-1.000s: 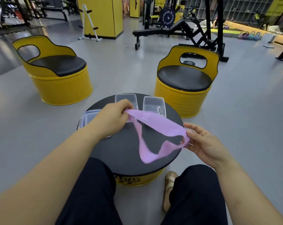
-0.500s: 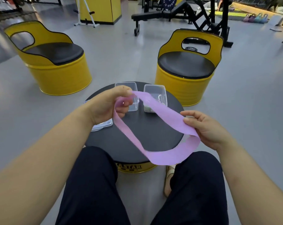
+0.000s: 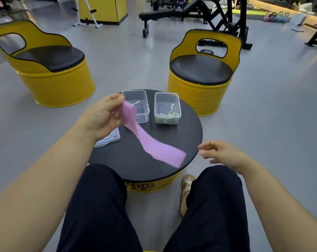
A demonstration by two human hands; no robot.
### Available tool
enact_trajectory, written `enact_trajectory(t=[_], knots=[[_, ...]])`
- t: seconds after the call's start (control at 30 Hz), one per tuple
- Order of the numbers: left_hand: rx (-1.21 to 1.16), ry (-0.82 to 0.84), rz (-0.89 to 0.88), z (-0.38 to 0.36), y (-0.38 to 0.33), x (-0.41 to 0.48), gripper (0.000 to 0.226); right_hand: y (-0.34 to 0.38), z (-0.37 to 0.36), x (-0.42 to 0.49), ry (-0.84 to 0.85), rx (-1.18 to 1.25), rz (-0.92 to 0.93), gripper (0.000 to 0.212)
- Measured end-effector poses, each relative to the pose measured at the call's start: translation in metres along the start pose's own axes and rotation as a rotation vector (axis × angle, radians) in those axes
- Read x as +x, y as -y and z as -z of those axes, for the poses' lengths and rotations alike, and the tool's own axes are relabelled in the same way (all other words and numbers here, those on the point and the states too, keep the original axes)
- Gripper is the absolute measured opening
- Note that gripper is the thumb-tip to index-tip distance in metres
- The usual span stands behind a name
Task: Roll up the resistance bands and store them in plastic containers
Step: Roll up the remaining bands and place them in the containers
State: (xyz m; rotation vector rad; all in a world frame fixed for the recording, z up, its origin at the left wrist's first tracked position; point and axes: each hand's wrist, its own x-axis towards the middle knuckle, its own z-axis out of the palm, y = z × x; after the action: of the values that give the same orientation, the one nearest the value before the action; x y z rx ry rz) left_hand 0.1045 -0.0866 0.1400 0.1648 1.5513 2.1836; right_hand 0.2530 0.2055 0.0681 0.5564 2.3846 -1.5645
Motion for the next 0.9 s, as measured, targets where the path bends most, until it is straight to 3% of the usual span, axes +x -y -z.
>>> enact_trajectory(t=[0.1, 0.27, 0.4, 0.5, 0.8, 0.9], knots=[[0.243, 0.056, -0.025, -0.015, 0.008, -0.004, 0.014, 0.009, -0.012, 0.0, -0.048, 0.004, 0.043, 0.012], [0.583, 0.057, -0.155, -0.038, 0.015, -0.011, 0.014, 0.055, -0.04, -0.003, -0.074, 0.153, 0.303, 0.014], [0.589, 0.082, -0.22, -0.046, 0.016, -0.015, 0.014, 0.089, -0.056, -0.003, -0.112, 0.197, 0.435, 0.025], [0.526, 0.098, -0.236, -0.047, 0.016, -0.018, 0.013, 0.103, -0.06, -0.004, -0.133, 0.205, 0.48, 0.019], [0.467, 0.052, -0.256, -0.055, 0.021, -0.023, 0.009, 0.11, -0.039, -0.01, -0.182, 0.274, 0.505, 0.021], [0.649, 0.094, -0.226, -0.054, 0.022, -0.019, 0.033, 0.115, -0.031, -0.014, -0.126, 0.264, 0.551, 0.022]])
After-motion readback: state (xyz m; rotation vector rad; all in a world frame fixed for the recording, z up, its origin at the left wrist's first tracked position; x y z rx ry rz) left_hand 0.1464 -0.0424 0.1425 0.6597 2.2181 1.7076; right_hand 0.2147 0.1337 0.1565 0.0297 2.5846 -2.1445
